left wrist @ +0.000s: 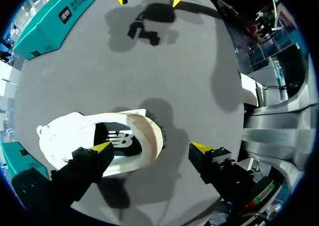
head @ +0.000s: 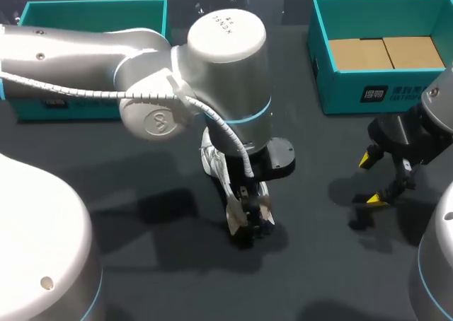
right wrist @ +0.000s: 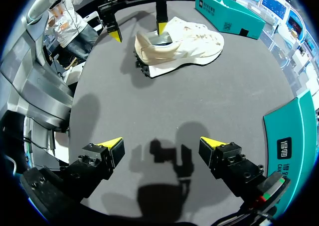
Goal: Take the shoe out of the shoebox, open the shoe tongue, remove and reinsert the insole, then place the shoe into the shoebox
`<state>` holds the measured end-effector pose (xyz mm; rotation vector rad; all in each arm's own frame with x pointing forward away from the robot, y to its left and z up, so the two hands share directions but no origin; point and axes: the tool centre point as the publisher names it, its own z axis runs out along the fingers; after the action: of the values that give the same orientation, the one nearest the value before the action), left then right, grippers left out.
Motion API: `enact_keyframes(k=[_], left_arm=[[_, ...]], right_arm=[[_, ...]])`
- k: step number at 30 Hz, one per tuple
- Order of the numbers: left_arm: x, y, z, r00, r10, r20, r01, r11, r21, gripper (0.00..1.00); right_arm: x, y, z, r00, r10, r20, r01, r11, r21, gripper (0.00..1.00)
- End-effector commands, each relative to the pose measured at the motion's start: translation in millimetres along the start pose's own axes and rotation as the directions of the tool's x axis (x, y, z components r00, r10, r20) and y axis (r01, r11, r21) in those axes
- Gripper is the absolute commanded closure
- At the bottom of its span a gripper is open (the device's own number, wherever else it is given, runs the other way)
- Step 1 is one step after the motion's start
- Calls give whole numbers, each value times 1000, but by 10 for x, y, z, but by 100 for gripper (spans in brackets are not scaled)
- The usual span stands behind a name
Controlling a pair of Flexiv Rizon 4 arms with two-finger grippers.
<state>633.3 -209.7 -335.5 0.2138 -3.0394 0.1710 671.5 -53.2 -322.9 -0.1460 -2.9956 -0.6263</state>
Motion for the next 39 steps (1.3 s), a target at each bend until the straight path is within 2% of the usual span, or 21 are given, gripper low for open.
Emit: enact_keyframes(k=[1,15,23,27,28,30,39], left_arm=[[17,-93,174,1000,-1,-9,1,1000,-19,2],[92,-67,388,1000,-1,4,1,998,-55,23],[91,-33,479,1000,-14,13,15,998,-56,27],[89,-32,520,1000,-21,23,23,998,-57,34],[85,-30,531,999,-26,26,28,998,-59,41],[79,-28,546,999,-28,27,30,998,-60,45],[73,-52,595,998,-39,40,42,996,-76,47]], right_arm=[[12,-5,1,1000,0,2,0,1000,0,0],[12,-5,1,1000,0,2,0,1000,0,0],[12,-5,1,1000,0,2,0,1000,0,0],[12,-5,1,1000,0,2,0,1000,0,0],[12,-5,1,1000,0,2,0,1000,0,0],[12,-5,1,1000,0,2,0,1000,0,0],[12,-5,1,1000,0,2,0,1000,0,0]])
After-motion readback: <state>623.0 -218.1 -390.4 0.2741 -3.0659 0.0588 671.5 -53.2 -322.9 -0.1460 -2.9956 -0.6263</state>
